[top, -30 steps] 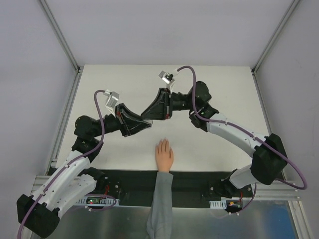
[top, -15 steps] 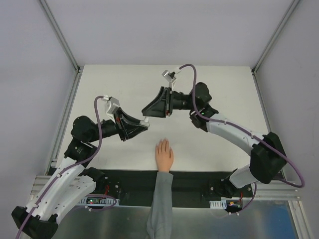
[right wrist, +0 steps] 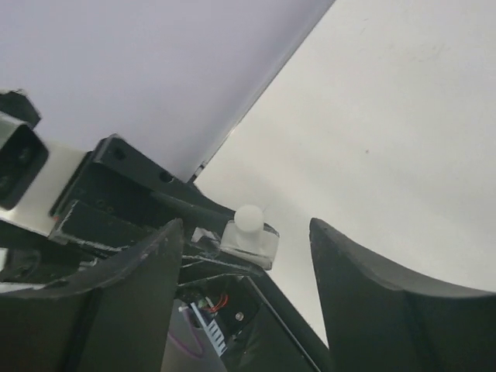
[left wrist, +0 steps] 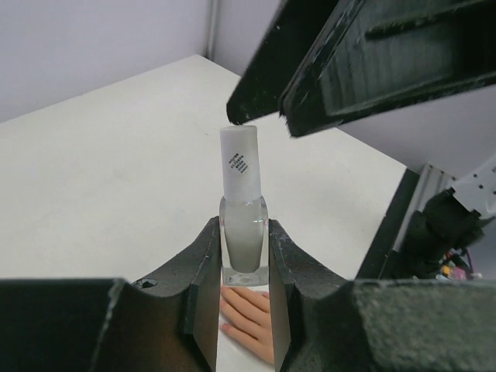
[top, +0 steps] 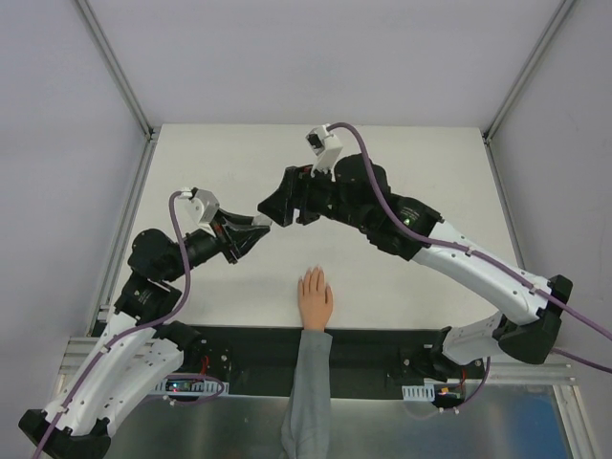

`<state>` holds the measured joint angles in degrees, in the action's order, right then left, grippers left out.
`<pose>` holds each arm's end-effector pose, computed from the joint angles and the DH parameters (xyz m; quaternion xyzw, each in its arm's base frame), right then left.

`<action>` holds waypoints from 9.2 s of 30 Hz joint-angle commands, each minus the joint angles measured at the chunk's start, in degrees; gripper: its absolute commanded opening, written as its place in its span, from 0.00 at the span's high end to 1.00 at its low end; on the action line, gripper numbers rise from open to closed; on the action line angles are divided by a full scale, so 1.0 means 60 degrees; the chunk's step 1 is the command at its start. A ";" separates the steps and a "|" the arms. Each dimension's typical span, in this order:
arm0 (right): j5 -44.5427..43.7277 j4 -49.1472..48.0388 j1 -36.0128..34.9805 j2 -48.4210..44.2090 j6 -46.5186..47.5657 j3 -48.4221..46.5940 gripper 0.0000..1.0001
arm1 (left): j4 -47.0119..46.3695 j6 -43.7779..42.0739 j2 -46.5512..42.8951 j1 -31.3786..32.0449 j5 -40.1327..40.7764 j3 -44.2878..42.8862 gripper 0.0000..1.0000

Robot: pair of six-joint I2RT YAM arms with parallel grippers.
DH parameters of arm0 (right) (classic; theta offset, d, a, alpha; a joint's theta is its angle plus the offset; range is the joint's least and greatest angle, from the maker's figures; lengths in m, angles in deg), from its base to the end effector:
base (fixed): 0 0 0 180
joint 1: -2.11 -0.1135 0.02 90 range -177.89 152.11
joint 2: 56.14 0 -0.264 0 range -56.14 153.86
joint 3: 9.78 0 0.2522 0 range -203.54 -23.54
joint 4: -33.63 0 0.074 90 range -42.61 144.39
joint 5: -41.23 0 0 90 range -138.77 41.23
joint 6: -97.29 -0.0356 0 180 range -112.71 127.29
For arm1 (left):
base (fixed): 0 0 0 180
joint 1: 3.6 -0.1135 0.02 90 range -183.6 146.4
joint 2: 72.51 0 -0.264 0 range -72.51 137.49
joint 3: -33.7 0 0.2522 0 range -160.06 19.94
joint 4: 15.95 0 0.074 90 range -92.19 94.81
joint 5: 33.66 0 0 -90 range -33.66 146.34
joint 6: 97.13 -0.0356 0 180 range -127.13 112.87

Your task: Paint the nails

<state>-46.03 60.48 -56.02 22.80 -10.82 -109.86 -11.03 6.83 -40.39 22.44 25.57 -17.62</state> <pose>0.1641 0.2672 0.4527 -0.2687 0.6910 0.4280 0.5168 0.1141 -0.0760 0.3626 0.2706 0.5664 -0.4134 0.6596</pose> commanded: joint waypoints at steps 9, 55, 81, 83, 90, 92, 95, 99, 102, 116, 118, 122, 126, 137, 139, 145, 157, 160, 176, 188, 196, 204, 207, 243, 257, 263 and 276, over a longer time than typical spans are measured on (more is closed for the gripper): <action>-0.2932 0.1716 -0.0990 0.1711 0.0323 -0.2341 0.54 | -0.1529 0.0281 -0.0182 0.0010 0.1158 -0.0024 1.00; 0.2799 -0.1127 0.1047 -0.0852 0.0645 0.0633 0.25 | -0.3258 0.1322 0.0008 -0.0063 -0.2520 0.0430 1.00; -0.2523 0.0882 -0.1328 0.0864 0.0688 -0.1290 0.99 | -0.2818 0.1247 -0.0505 -0.0063 0.0031 0.0357 1.00; -0.2304 0.0416 -0.1255 0.0324 0.1605 -0.0879 0.99 | -0.3022 0.1628 -0.0446 -0.0063 -0.0276 0.0328 1.00; 0.9059 -0.1801 0.0708 -0.0763 0.4192 0.1306 0.99 | -0.5623 0.4335 -0.0080 -0.0063 -0.3249 0.0809 1.00; 0.9503 -0.1755 0.0898 -0.0778 0.4001 0.1291 1.00 | -0.6127 0.5114 0.0110 -0.0063 -0.3733 0.0884 1.00; 0.9459 -0.2397 0.0928 -0.0925 0.3766 0.1716 1.00 | -0.6319 0.5321 0.0053 -0.0063 -0.3634 0.1030 1.00; 0.9315 -0.3044 0.0914 -0.0852 0.3224 0.1848 0.99 | -0.6553 0.5364 -0.0123 -0.0063 -0.3486 0.1250 1.00; 0.8087 -0.2928 0.0914 -0.0881 0.2668 0.1688 0.84 | -0.5971 0.4898 -0.0270 -0.0063 -0.3326 0.1148 1.00; 0.1305 0.1159 0.0153 -0.1014 0.1422 -0.0186 0.21 | -0.1487 0.0707 -0.0563 -0.0063 -0.1789 -0.0272 1.00; 0.0907 0.1364 -0.0168 -0.0722 0.1129 -0.0552 0.30 | -0.1325 0.0532 -0.0548 -0.0063 -0.1510 -0.0302 1.00; -0.0395 0.1482 -0.0828 -0.0120 0.0865 -0.1094 0.45 | -0.1295 0.0370 -0.0548 -0.0063 -0.0997 -0.0317 1.00; -0.1087 0.1380 -0.1122 0.0393 0.0543 -0.1359 0.61 | -0.1237 0.0340 -0.0519 -0.0063 -0.0893 -0.0361 1.00; 0.4071 -0.0069 -0.0538 -0.0264 0.3510 -0.0102 0.99 | -0.1980 0.1626 -0.0695 -0.0063 -0.2821 -0.0143 1.00; 0.7656 -0.0290 0.0062 -0.0455 0.4817 0.0279 1.00 | -0.3749 0.3073 -0.0303 -0.0063 -0.4314 0.0150 1.00; 0.9738 -0.1403 0.0664 -0.0791 0.3898 0.0954 1.00 | -0.6838 0.5924 0.0420 -0.0063 -0.6080 0.0650 1.00; 0.6056 -0.1039 0.0723 -0.1466 0.3064 0.1248 0.59 | -0.3845 0.3373 -0.0109 -0.0063 -0.4382 0.0226 1.00; 0.4661 -0.0672 0.0694 -0.1569 0.2243 0.1072 0.42 | -0.3112 0.2773 -0.0109 -0.0063 -0.4145 0.0035 1.00; 0.1183 0.1468 -0.0434 -0.0632 0.1275 -0.0569 0.51 | -0.2554 0.1761 -0.0095 -0.0063 -0.2812 -0.0214 1.00; 0.1198 0.1321 -0.0478 -0.0807 0.1960 -0.0510 0.99 | -0.2497 0.1922 -0.0022 -0.0063 -0.3500 -0.0127 1.00; 0.3114 0.0883 -0.0332 -0.1203 0.2974 -0.0306 1.00 | -0.4029 0.3018 0.0023 -0.0063 -0.4642 0.0371 1.00; 0.7049 -0.2120 0.0371 -0.1847 0.4013 0.1877 0.99 | -0.6390 0.4630 0.0286 -0.0063 -0.5696 0.0650 1.00; 0.8034 -0.2487 0.0488 -0.1643 0.4073 0.1805 1.00 | -0.6993 0.5144 0.0374 -0.0063 -0.6092 0.0664 1.00; -0.3256 -0.0100 -0.1767 0.0556 0.0307 -0.1214 0.72 | -0.1954 0.0999 -0.0739 -0.0048 0.0220 -0.0053 1.00; 0.9050 -0.3674 0.0460 -0.0368 0.2345 0.0852 1.00 | -0.5457 0.3974 -0.1221 -0.0048 -0.3766 0.0942 1.00; 0.7587 -0.3033 0.0445 -0.0602 0.2095 0.0824 0.72 | -0.4549 0.3388 -0.1428 -0.0048 -0.3252 0.0827 1.00; 0.3632 0.1552 0.0255 -0.0720 0.2461 -0.0919 0.21 | -0.3302 0.2274 -0.1164 -0.0048 -0.3164 0.0503 1.00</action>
<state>-17.44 62.25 -53.57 20.15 3.13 -111.18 -30.33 23.61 -47.43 22.22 7.28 -12.40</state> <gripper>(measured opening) 0.797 0.228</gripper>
